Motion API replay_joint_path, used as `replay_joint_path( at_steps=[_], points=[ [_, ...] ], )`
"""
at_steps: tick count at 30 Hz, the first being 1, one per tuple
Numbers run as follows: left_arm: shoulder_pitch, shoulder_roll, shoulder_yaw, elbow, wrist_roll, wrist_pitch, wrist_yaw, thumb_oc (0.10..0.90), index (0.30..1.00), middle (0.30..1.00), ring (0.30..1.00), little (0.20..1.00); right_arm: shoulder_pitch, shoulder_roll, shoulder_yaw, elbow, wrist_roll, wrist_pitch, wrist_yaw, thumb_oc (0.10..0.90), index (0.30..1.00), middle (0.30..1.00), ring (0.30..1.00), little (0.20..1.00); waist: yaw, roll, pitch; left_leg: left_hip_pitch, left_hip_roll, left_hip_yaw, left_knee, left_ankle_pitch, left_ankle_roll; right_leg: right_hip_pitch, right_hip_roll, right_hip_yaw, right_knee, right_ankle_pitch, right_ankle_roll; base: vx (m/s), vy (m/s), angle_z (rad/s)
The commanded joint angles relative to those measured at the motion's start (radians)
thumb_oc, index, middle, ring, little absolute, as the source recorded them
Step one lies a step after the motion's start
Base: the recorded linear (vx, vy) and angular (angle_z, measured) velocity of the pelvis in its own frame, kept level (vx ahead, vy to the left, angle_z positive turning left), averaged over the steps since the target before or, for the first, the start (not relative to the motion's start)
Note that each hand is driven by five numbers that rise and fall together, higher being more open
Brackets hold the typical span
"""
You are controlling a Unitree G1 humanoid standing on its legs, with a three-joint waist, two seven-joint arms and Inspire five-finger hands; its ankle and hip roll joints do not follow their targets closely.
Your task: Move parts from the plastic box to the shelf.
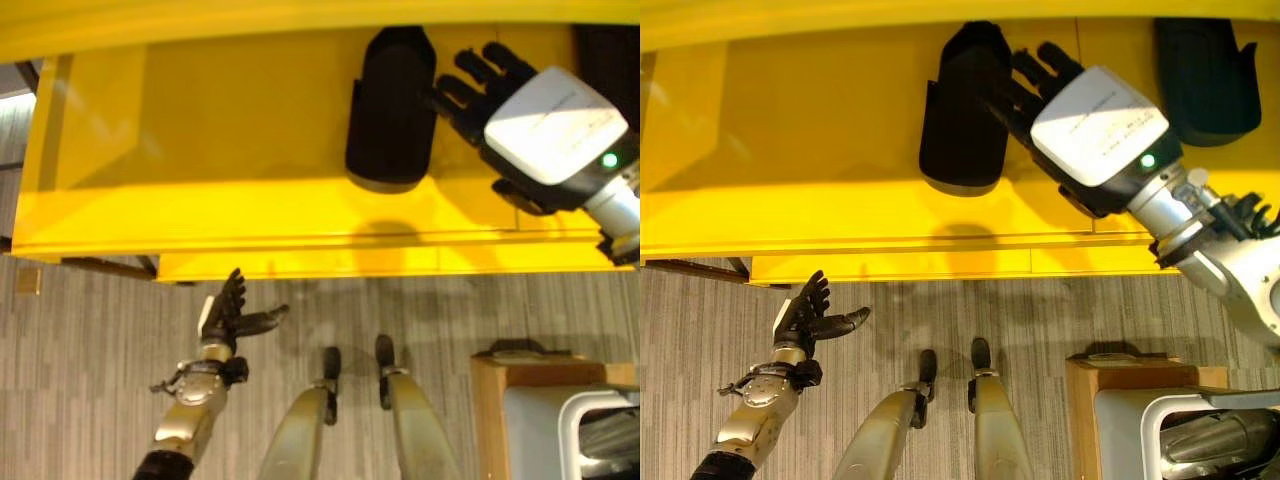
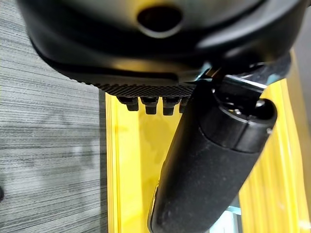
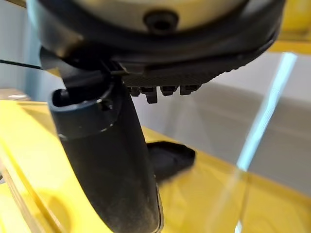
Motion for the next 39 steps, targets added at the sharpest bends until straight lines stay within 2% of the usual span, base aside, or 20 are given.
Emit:
replay_joint_path(
  at_steps=[1,3,6,7,10,14,20,24,25,29,34,39],
  points=[
    [0.023,0.013,0.018,-0.074,0.032,-0.058,0.028,0.9,1.0,1.0,1.0,1.0,-0.114,0.025,-0.026,-0.063,0.107,0.002,-0.09,0.9,1.0,1.0,1.0,1.0,0.013,-0.021,-0.088,-0.035,0.065,0.002,0.056,-0.028,-0.052,0.018,-0.022,0.021,0.036,-0.02,0.032,0.0,0.0,0.0],
    [0.023,0.004,0.017,-0.076,0.036,-0.06,0.039,0.9,1.0,1.0,1.0,1.0,-0.039,0.137,-0.054,-0.073,0.174,-0.011,-0.102,0.9,1.0,1.0,1.0,1.0,0.011,-0.022,-0.087,-0.034,0.064,0.002,0.058,-0.029,-0.05,0.021,-0.021,0.023,0.034,-0.017,0.034,0.0,0.007,-0.17],
    [0.024,-0.005,0.015,-0.089,0.047,-0.069,0.055,0.9,1.0,1.0,1.0,1.0,0.026,0.296,-0.038,-0.071,0.294,-0.038,-0.114,0.9,1.0,1.0,1.0,1.0,0.007,-0.026,-0.09,-0.027,0.066,0.004,0.048,-0.026,-0.048,0.026,-0.02,0.027,0.021,-0.011,0.037,0.0,0.007,-0.08],
    [0.031,-0.012,0.016,-0.103,0.054,-0.074,0.061,0.9,1.0,1.0,1.0,1.0,0.063,0.388,-0.018,-0.065,0.35,-0.054,-0.121,0.9,1.0,1.0,1.0,1.0,0.003,-0.028,-0.093,-0.021,0.067,0.004,0.038,-0.023,-0.047,0.029,-0.02,0.028,0.012,-0.006,0.038,0.03,0.015,0.01],
    [0.039,-0.009,0.02,-0.139,0.067,-0.087,0.064,0.9,1.0,1.0,1.0,1.0,0.111,0.485,0.013,-0.055,0.424,-0.075,-0.121,0.9,1.0,1.0,1.0,1.0,0.001,-0.029,-0.1,-0.009,0.069,0.005,0.014,-0.013,-0.047,0.039,-0.021,0.033,-0.008,0.003,0.044,0.01,0.005,0.0],
    [0.076,0.042,0.065,-0.246,0.152,-0.117,0.065,0.9,1.0,1.0,1.0,1.0,0.219,0.592,0.029,-0.025,0.567,-0.11,-0.092,0.9,1.0,1.0,1.0,1.0,-0.008,-0.027,-0.118,0.042,0.072,0.002,-0.053,0.012,-0.051,0.079,-0.03,0.033,-0.064,0.02,0.053,0.04,0.022,0.0],
    [0.134,0.176,0.225,-0.439,0.374,-0.168,0.136,0.9,1.0,1.0,1.0,1.0,0.332,0.633,0.016,0.023,0.703,-0.14,-0.035,0.9,1.0,1.0,1.0,1.0,-0.013,-0.02,-0.153,0.143,0.084,0.001,-0.141,0.032,-0.062,0.159,-0.043,0.028,-0.127,0.025,0.064,0.09,0.003,0.02],
    [0.138,0.212,0.266,-0.48,0.464,-0.172,0.173,0.9,1.0,1.0,1.0,1.0,0.339,0.631,0.022,0.026,0.713,-0.147,-0.027,0.9,1.0,1.0,1.0,1.0,-0.015,-0.018,-0.159,0.158,0.085,0.001,-0.146,0.03,-0.065,0.17,-0.043,0.03,-0.129,0.019,0.065,0.04,-0.006,0.06],
    [0.137,0.245,0.293,-0.497,0.547,-0.165,0.206,0.9,1.0,1.0,1.0,1.0,0.349,0.627,0.023,0.026,0.722,-0.152,-0.023,0.9,1.0,1.0,1.0,1.0,-0.017,-0.018,-0.166,0.166,0.088,0.002,-0.15,0.027,-0.067,0.177,-0.043,0.032,-0.13,0.016,0.066,0.03,-0.015,0.0],
    [0.118,0.286,0.302,-0.512,0.67,-0.15,0.236,0.9,1.0,1.0,1.0,1.0,0.353,0.624,0.03,0.037,0.739,-0.16,-0.031,0.9,1.0,1.0,1.0,1.0,-0.022,-0.016,-0.176,0.181,0.092,0.006,-0.154,0.023,-0.071,0.187,-0.042,0.032,-0.13,0.008,0.067,0.01,-0.005,0.0],
    [0.065,0.336,0.267,-0.507,0.799,-0.138,0.262,0.9,1.0,1.0,1.0,1.0,0.349,0.623,0.032,0.045,0.748,-0.169,-0.051,0.9,1.0,1.0,1.0,1.0,-0.038,-0.016,-0.183,0.191,0.096,0.012,-0.155,0.018,-0.073,0.187,-0.038,0.038,-0.121,0.002,0.068,0.0,-0.002,-0.05],
    [0.038,0.35,0.231,-0.502,0.855,-0.138,0.271,0.9,1.0,1.0,1.0,1.0,0.359,0.62,0.028,0.043,0.757,-0.177,-0.06,0.9,1.0,1.0,1.0,1.0,-0.046,-0.02,-0.19,0.191,0.1,0.019,-0.155,0.015,-0.073,0.185,-0.036,0.044,-0.127,0.005,0.069,0.0,-0.006,-0.05]
  ],
)
